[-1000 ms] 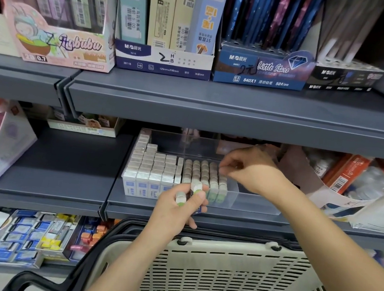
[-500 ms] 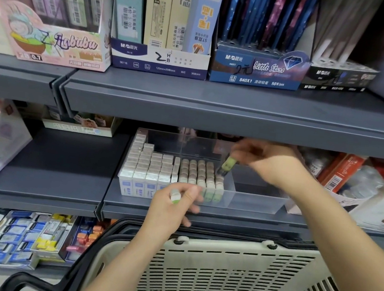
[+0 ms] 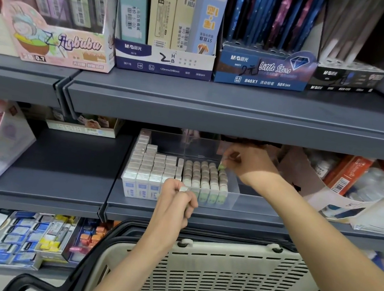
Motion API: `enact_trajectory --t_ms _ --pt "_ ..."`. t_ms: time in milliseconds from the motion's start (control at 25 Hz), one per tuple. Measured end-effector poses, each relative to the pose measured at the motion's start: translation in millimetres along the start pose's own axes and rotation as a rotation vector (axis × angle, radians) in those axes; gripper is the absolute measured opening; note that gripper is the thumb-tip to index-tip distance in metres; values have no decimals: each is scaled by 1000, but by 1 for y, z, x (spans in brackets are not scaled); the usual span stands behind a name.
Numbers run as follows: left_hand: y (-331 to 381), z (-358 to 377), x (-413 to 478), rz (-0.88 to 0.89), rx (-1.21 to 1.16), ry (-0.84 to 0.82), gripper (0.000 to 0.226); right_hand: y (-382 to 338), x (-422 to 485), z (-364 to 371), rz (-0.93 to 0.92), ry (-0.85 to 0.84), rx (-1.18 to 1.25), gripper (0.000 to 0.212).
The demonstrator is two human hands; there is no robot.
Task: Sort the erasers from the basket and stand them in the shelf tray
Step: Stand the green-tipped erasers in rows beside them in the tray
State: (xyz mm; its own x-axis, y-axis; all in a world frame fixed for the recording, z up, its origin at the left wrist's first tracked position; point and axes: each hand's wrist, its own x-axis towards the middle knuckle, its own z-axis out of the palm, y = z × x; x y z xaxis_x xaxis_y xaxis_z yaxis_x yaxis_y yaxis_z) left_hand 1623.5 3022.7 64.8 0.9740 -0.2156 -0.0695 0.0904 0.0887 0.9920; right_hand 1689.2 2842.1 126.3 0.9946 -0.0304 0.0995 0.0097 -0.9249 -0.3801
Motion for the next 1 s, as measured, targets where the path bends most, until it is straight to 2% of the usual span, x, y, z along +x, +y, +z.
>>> enact_trajectory --t_ms 200,400,520,640,840,1000 --pt "1 0 -1 25 -46 -4 9 -5 -3 8 41 -71 -115 10" --pt "1 -1 -2 39 -65 -13 3 -6 2 -3 69 -120 -94 22" --pt "2 -1 -3 50 -70 -17 12 -8 6 -14 242 -143 195 31" --pt "2 -1 -3 51 -71 -22 16 -22 1 -20 453 -242 508 36" --pt "5 0 -5 55 -98 -14 18 -42 5 -13 656 -449 696 60" --pt "5 0 -8 57 -127 -20 20 -45 13 -1 728 -378 797 67"
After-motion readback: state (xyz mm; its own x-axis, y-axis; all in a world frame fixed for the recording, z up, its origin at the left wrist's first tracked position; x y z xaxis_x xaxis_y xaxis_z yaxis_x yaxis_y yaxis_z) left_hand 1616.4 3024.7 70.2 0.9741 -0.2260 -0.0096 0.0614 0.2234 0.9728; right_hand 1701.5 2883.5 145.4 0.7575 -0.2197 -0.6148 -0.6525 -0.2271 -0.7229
